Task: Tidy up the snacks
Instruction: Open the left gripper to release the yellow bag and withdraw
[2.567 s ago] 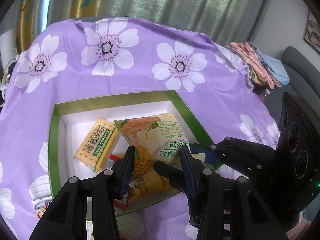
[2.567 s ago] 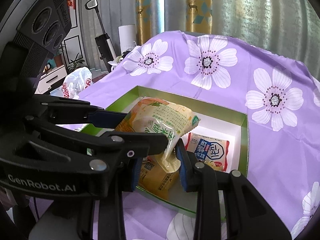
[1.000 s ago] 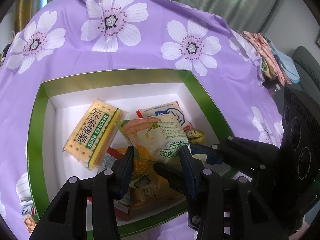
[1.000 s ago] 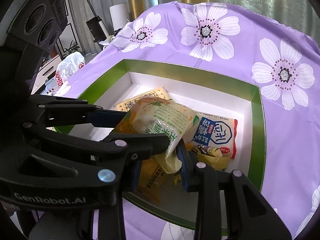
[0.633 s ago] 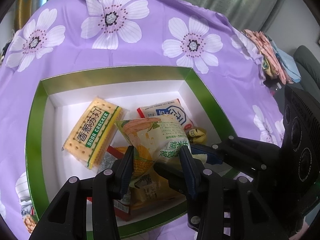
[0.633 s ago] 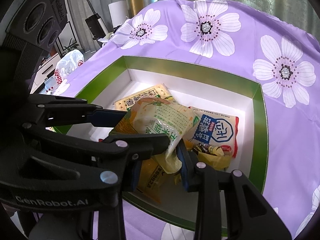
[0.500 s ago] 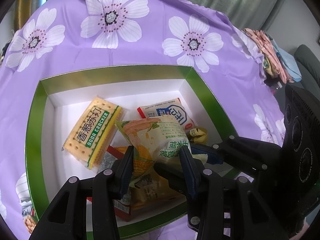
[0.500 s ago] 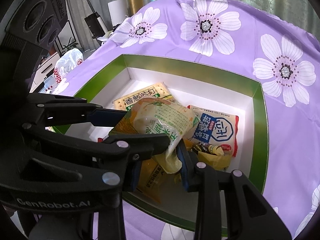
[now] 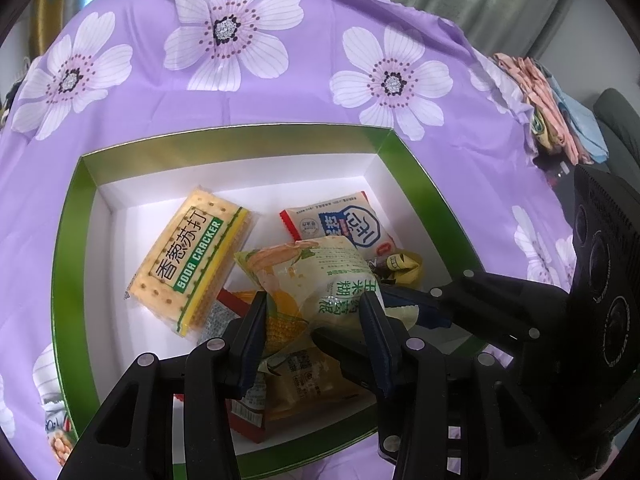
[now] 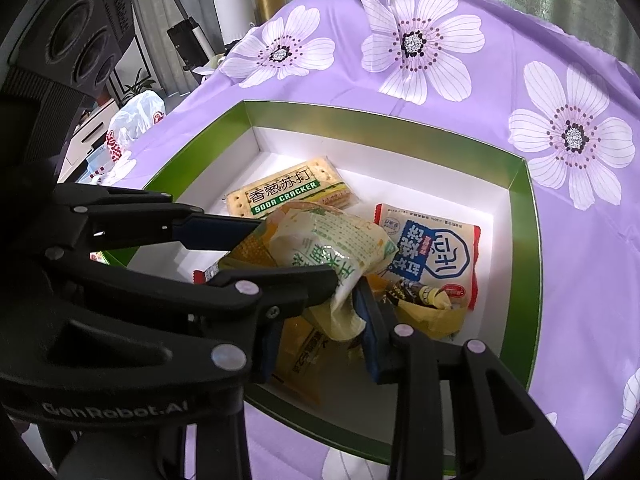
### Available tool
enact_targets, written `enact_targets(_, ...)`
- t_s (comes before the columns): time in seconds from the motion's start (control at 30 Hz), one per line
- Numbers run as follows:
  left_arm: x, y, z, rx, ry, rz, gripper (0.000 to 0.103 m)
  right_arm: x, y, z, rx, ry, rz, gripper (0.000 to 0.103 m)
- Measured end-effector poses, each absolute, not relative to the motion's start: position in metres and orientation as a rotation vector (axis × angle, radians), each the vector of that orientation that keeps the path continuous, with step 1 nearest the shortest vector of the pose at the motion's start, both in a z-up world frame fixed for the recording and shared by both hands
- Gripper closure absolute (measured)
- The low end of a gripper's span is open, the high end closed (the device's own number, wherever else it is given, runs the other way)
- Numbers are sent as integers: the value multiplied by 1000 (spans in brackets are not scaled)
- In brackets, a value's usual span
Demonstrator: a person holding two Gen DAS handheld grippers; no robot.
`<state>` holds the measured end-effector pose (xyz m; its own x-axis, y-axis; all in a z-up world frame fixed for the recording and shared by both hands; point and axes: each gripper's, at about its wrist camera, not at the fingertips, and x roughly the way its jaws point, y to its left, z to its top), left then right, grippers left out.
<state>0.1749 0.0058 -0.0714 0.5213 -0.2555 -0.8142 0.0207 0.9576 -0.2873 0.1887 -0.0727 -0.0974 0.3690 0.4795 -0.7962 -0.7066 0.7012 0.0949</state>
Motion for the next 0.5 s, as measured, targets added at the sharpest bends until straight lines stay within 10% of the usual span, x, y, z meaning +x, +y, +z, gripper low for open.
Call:
enact_targets(0.33, 176, 7, -71, -260, 1022, -156, 58, 188, -72, -96, -306, 902, 759, 59)
enact_targets(0.5, 175, 4, -68, -246, 1017, -153, 40, 186, -72, -93, -313, 883, 750, 51)
